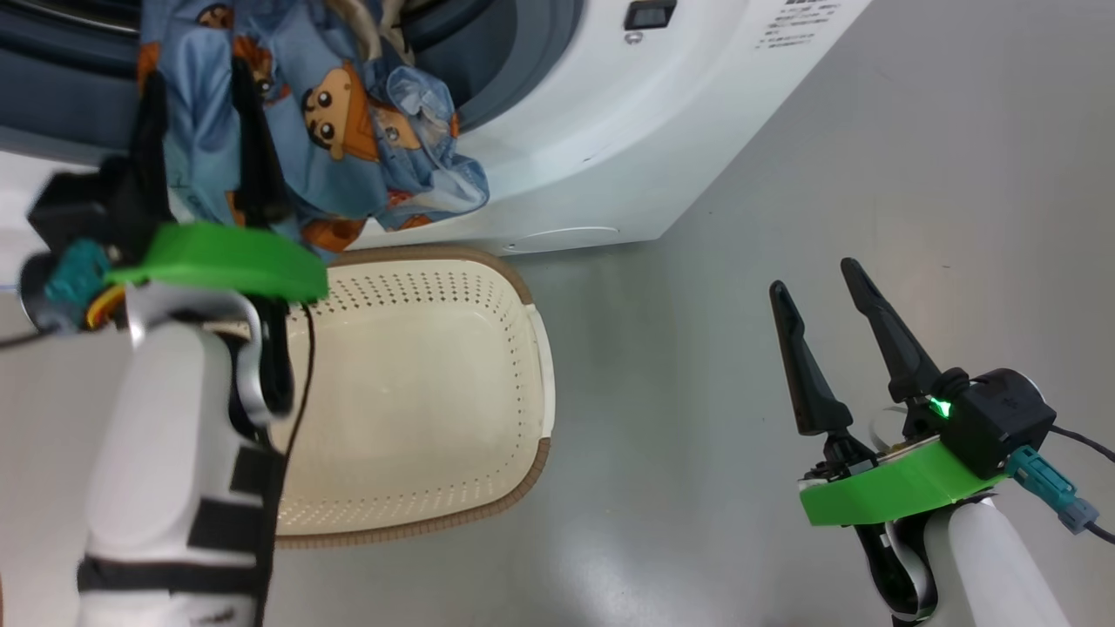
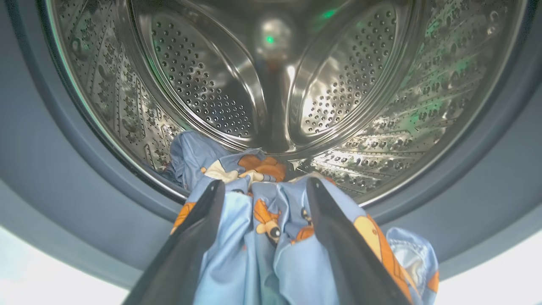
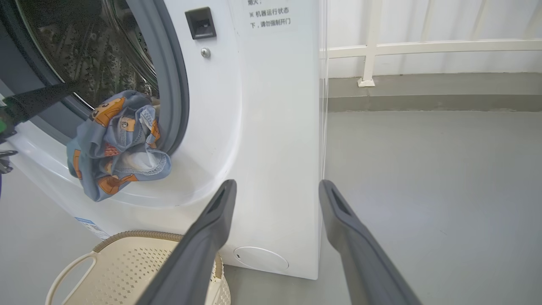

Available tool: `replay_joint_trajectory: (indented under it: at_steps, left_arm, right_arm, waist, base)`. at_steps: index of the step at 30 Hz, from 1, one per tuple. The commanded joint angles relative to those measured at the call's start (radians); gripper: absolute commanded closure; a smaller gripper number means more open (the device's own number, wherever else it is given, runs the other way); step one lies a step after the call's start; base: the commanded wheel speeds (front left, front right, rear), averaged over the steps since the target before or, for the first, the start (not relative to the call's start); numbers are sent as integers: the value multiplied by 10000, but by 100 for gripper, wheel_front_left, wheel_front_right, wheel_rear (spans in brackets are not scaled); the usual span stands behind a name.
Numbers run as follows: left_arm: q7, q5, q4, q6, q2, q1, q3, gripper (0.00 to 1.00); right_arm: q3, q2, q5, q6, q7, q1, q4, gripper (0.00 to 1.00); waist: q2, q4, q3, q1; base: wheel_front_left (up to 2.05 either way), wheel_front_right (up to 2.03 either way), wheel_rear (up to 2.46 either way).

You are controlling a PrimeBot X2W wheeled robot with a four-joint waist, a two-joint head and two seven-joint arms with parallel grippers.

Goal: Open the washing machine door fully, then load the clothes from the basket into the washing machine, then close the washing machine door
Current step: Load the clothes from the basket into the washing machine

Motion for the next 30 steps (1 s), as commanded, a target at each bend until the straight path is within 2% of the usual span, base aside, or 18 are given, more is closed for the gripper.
replay_joint_trajectory:
  at_steps: [1, 17, 30]
  left_arm:
    - [35, -80, -399, 3, 210, 321, 186, 0]
    - [618, -306, -3582, 312, 436, 4190, 51, 0]
    - [994, -607, -5012, 546, 531, 5515, 116, 0]
  right_arm:
    - [173, -76, -74, 88, -48, 251, -268, 0]
    - [-108, -216, -92, 88, -48, 346, -433, 0]
    - [-172, -177, -102, 88, -48, 395, -443, 0]
  waist:
    - [0, 47, -21, -1]
    - [0, 92, -95, -1]
    - [0, 17, -145, -1]
  base:
    - [0, 0, 0]
    - [0, 0, 0]
    - [0, 0, 0]
